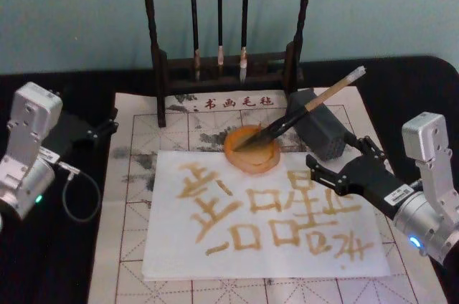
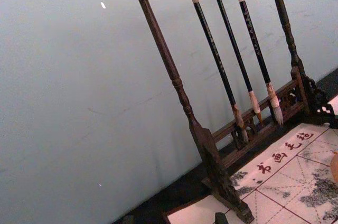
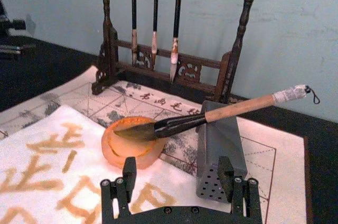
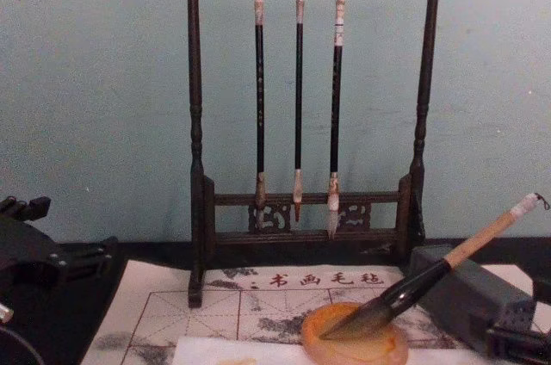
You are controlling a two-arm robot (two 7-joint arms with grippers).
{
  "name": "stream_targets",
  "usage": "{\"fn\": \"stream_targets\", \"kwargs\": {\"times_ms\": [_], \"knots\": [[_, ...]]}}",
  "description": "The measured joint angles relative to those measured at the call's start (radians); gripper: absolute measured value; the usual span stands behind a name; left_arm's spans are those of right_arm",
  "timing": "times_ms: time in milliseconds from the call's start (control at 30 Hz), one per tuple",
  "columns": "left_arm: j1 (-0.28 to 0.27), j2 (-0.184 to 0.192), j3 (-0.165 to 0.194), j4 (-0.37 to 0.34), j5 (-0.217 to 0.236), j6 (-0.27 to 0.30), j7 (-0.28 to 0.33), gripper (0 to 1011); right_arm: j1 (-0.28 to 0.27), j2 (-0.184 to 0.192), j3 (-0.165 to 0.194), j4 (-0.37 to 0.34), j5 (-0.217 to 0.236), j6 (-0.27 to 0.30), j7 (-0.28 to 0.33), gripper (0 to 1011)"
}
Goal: Pick up the brush from the inkstone, write on the paper, then place the brush back to its original position.
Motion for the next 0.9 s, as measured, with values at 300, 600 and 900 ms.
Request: {"fn": "stream_targets", "kwargs": {"times_ms": [300, 600, 900], "knots": [[0.0, 0.0, 0.0, 0.0, 0.0, 0.0, 0.0, 1001, 0.003, -0.016, 0.004, 0.013, -0.027, 0.016, -0.005, 1000], [0.0, 0.0, 0.0, 0.0, 0.0, 0.0, 0.0, 1001, 0.003, -0.015, 0.005, 0.012, -0.023, 0.017, -0.004, 1000], [0.0, 0.0, 0.0, 0.0, 0.0, 0.0, 0.0, 1001, 0.004, -0.014, 0.005, 0.012, -0.019, 0.017, -0.004, 1000]]}}
